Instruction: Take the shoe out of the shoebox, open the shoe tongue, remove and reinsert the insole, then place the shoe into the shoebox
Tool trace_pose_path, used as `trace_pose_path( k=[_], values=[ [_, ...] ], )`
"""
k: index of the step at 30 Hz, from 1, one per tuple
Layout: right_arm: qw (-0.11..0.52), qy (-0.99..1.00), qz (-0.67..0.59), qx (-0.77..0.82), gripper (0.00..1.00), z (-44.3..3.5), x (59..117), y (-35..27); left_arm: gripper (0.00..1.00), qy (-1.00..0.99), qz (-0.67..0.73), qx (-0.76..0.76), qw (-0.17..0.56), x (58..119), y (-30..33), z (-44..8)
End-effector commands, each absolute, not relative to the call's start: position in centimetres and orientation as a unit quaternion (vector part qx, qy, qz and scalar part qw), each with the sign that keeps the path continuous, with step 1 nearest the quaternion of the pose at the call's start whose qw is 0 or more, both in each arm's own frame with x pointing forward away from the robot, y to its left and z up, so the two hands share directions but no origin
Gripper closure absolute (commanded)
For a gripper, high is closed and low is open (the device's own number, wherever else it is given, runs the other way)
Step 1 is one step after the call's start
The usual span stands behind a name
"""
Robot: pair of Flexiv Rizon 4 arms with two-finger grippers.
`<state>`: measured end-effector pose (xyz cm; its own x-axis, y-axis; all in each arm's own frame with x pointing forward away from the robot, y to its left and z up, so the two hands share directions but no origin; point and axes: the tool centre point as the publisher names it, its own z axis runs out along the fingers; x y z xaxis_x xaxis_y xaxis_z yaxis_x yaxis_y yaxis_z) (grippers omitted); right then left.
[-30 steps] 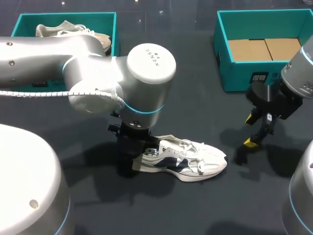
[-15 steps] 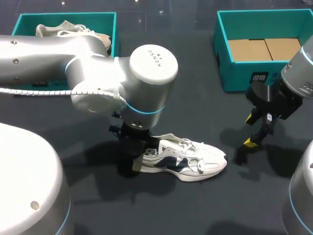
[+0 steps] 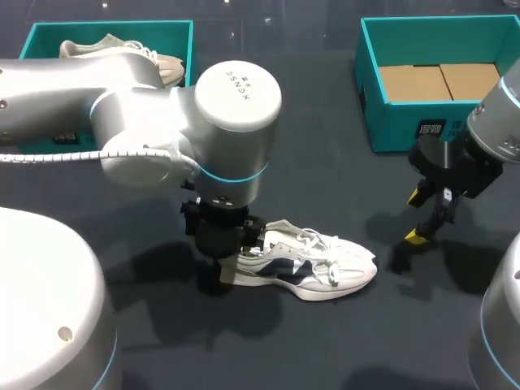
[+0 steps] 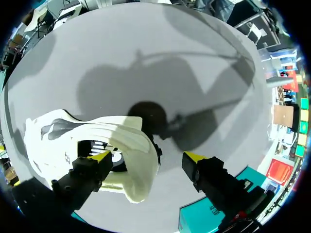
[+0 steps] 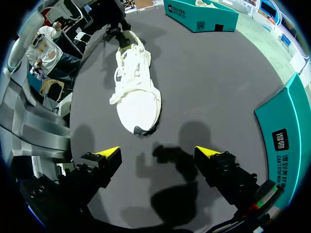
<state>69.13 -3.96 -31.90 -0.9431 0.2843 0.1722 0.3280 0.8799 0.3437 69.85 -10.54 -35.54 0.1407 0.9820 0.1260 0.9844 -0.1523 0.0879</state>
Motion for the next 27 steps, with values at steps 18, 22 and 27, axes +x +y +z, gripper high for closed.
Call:
trace_pose_path(
  k=[18, 22, 27],
  values=[
    [0.058, -0.968, -0.186, -0.158, 0.0, -31.9, 69.1, -3.9, 0.0, -0.734, 0.26, -0.621, -0.089, 66.3, -1.6, -27.2],
    [0.058, -0.968, -0.186, -0.158, 0.0, -31.9, 69.1, -3.9, 0.0, -0.743, 0.249, -0.615, -0.09, 66.3, -1.2, -27.1],
    [0.058, -0.968, -0.186, -0.158, 0.0, -31.9, 69.1, -3.9, 0.0, -0.743, 0.249, -0.615, -0.09, 66.3, -1.2, -27.1]
  ],
)
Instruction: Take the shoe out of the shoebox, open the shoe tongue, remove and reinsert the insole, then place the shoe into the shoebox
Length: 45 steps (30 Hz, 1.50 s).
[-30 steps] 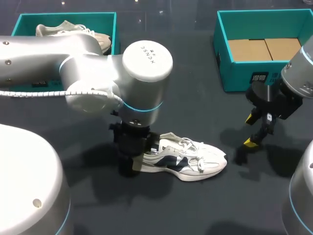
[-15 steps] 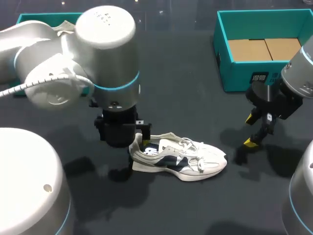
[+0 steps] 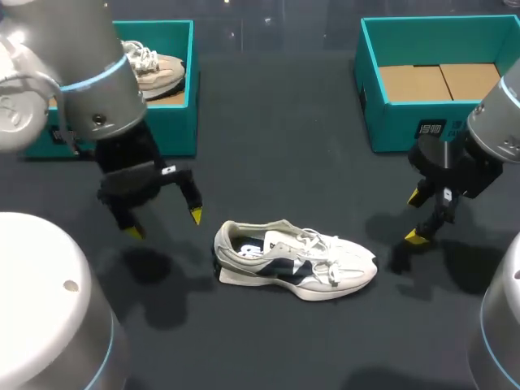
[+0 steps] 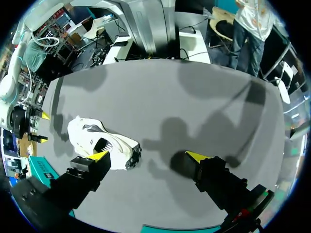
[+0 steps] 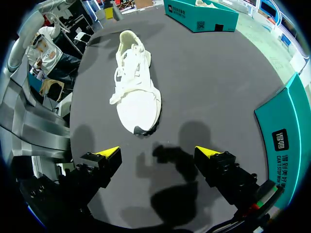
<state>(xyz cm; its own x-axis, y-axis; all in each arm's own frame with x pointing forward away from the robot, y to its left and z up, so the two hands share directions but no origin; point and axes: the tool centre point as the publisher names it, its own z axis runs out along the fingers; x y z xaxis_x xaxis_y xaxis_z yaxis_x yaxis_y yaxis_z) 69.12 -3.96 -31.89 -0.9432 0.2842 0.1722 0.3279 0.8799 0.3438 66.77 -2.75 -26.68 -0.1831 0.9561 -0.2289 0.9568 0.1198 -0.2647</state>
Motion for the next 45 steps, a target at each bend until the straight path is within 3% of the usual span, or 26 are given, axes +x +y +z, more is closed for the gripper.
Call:
trace_pose_path(
  k=[1, 5, 14, 16, 27, 39, 45],
  values=[
    [0.058, -0.968, -0.186, -0.158, 0.0, -31.9, 69.1, -3.9, 0.0, 0.743, -0.249, 0.615, 0.09, 66.3, -1.2, -27.1],
    [0.058, -0.968, -0.186, -0.158, 0.0, -31.9, 69.1, -3.9, 0.0, 0.762, -0.259, 0.587, 0.089, 66.7, -0.9, -27.4],
    [0.058, -0.968, -0.186, -0.158, 0.0, -31.9, 69.1, -3.9, 0.0, 0.796, -0.457, 0.393, 0.048, 68.8, 3.6, -30.3],
    [0.058, -0.968, -0.186, -0.158, 0.0, -31.9, 69.1, -3.9, 0.0, 0.839, -0.434, 0.321, 0.067, 68.9, 4.1, -30.9],
    [0.058, -0.968, -0.186, -0.158, 0.0, -31.9, 69.1, -3.9, 0.0, 0.839, -0.434, 0.321, 0.067, 68.9, 4.1, -30.9],
    [0.058, -0.968, -0.186, -0.158, 0.0, -31.9, 69.1, -3.9, 0.0, 0.842, -0.529, 0.102, -0.037, 69.3, 3.6, -34.2],
    [0.058, -0.968, -0.186, -0.158, 0.0, -31.9, 69.1, -3.9, 0.0, 0.842, -0.529, 0.102, -0.037, 69.3, 3.6, -34.2]
  ],
)
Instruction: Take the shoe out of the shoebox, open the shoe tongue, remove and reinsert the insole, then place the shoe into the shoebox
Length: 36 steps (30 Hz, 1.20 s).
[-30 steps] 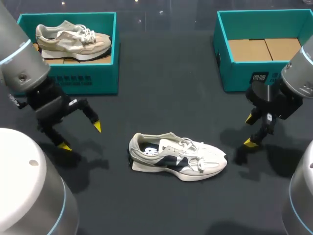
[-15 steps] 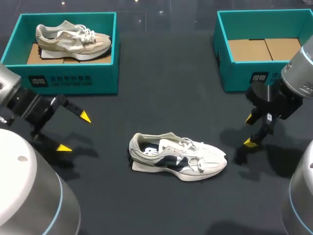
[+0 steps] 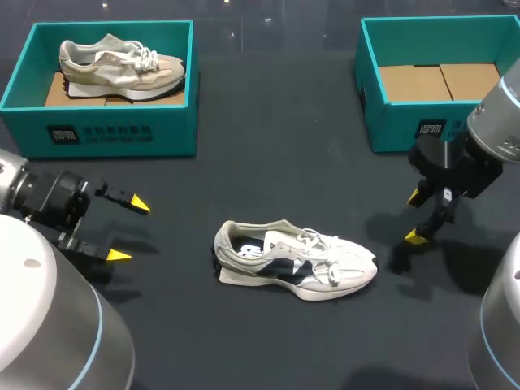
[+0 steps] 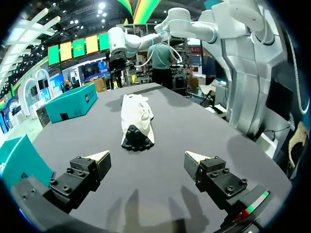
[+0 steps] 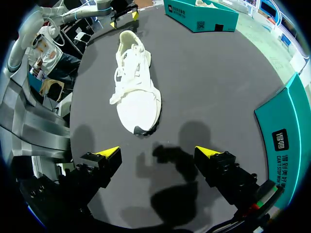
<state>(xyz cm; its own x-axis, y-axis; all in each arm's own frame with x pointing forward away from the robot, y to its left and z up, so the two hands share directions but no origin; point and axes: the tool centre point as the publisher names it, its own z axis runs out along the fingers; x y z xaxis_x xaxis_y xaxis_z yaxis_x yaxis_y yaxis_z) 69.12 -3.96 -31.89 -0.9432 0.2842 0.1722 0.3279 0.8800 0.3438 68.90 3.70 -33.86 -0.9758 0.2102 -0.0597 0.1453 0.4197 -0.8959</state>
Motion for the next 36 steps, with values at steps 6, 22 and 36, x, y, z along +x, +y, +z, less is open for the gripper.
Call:
trace_pose_path(
  k=[6, 22, 36],
  values=[
    [0.058, -0.968, -0.186, -0.158, 0.0, -31.9, 69.1, -3.9, 0.0, -0.836, 0.541, -0.083, 0.037, 69.4, 3.5, -35.2],
    [0.058, -0.968, -0.186, -0.158, 0.0, -31.9, 69.1, -3.9, 0.0, -0.819, 0.573, -0.023, 0.036, 69.7, 3.8, -37.6],
    [0.058, -0.968, -0.186, -0.158, 0.0, -31.9, 69.1, -3.9, 0.0, -0.81, 0.586, -0.015, 0.018, 69.6, 1.8, -39.9]
  ],
)
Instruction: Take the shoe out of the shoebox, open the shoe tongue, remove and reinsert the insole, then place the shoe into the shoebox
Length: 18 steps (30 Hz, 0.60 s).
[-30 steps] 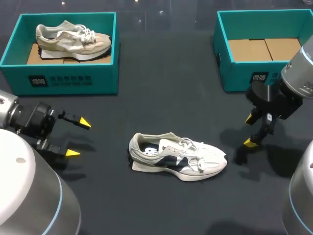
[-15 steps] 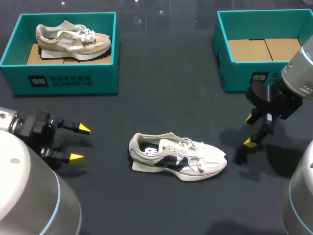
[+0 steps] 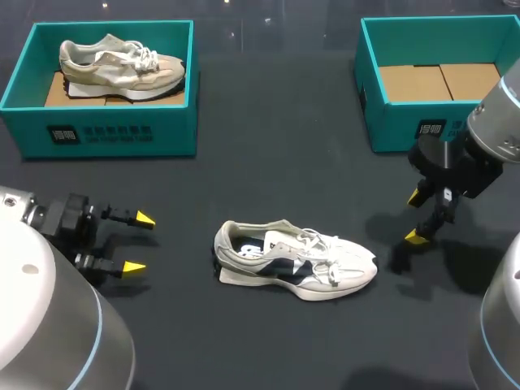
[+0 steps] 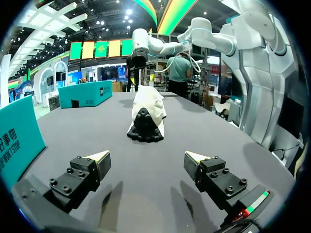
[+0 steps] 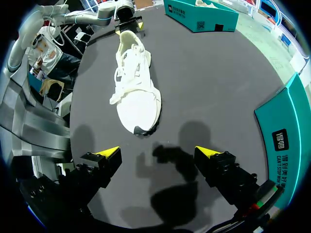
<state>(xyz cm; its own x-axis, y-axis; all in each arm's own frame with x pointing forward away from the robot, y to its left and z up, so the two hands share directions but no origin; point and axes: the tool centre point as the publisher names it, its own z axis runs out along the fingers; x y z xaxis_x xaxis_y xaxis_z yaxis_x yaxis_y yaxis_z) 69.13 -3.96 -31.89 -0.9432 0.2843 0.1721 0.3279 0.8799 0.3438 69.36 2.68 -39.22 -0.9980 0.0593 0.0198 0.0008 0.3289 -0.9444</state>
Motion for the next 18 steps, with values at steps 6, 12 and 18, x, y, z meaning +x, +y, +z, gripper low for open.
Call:
trace_pose_path(
  k=[6, 12, 18],
  values=[
    [0.058, -0.968, -0.186, -0.158, 0.0, -31.9, 69.1, -3.9, 0.0, -0.798, 0.602, -0.008, 0.034, 69.9, 0.3, -39.7],
    [0.058, -0.968, -0.186, -0.158, 0.0, -31.9, 69.1, -3.9, 0.0, -0.798, 0.602, -0.008, 0.034, 69.9, 0.3, -39.7],
    [0.058, -0.968, -0.186, -0.158, 0.0, -31.9, 69.1, -3.9, 0.0, -0.798, 0.602, -0.008, 0.034, 69.9, 0.3, -39.7]
  ],
)
